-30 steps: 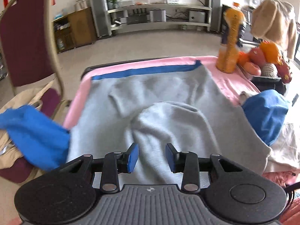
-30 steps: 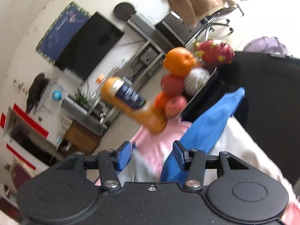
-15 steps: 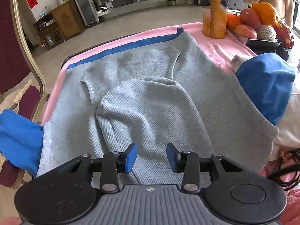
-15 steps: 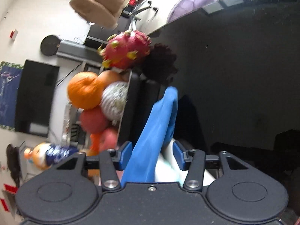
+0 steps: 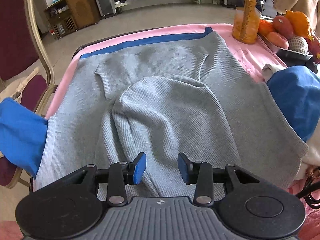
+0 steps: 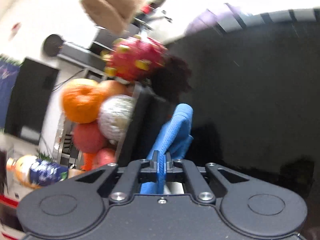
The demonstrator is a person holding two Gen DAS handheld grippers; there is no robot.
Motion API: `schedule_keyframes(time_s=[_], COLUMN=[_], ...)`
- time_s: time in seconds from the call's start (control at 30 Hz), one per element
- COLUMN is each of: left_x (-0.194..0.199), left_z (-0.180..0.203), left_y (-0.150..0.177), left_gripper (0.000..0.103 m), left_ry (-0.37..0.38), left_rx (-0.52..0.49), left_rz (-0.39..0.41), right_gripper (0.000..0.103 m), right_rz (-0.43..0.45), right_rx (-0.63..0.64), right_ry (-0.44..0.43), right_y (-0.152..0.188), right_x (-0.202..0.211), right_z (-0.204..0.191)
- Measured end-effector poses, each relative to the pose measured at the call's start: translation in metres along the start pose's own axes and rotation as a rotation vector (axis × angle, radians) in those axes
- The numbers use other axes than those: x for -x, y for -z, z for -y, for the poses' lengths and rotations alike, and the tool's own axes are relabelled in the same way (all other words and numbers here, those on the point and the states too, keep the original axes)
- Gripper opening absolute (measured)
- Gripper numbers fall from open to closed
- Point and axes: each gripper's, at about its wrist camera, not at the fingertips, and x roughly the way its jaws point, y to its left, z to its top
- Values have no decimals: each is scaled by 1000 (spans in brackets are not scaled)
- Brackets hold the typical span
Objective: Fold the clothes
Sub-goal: 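Grasp the blue sleeve cuff with the right tool and lift it, then lay the blue sleeve across the sweater body with the right tool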
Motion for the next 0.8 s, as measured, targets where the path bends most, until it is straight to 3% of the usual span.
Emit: schedule_keyframes(time_s=[0.13,0.33,0.57,0.7,0.8], left_x=[13,43,59,50,40], left_z=[-15,-59,-146,-187,-205], left_y=[5,19,51,70,81], left_gripper=[39,39,39,38,38], left_ry=[16,43,55,57,37], left_rx=[22,61,221,343,380], left_rz=[33,93,129,101,90], right_gripper=[3,3,3,6,21], right_rz=[61,47,27,-79,-285], right_rx=[220,546,919,1030,1101], right_ry=[-83,-211,-352,-302,-250], right_y=[18,129,261,361,420], right_x=[40,106,182,180,160], right_z=[-56,-146,-248,-256,-246])
